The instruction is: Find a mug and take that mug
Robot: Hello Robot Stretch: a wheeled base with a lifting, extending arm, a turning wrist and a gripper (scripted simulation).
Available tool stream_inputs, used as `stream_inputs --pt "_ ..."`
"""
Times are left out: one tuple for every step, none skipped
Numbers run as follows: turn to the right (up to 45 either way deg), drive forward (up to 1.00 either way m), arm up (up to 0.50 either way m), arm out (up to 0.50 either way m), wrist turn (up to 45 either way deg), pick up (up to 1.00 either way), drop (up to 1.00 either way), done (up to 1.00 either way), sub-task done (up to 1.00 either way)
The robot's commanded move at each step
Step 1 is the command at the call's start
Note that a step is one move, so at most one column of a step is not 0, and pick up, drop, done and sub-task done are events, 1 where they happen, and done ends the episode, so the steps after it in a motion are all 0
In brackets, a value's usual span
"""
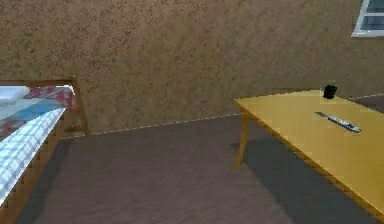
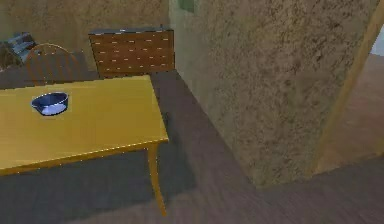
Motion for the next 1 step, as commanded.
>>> stream_inputs --pt "0.0 1.0 0.0 0.0 0.0 0.0 0.0 0.0 0.0"
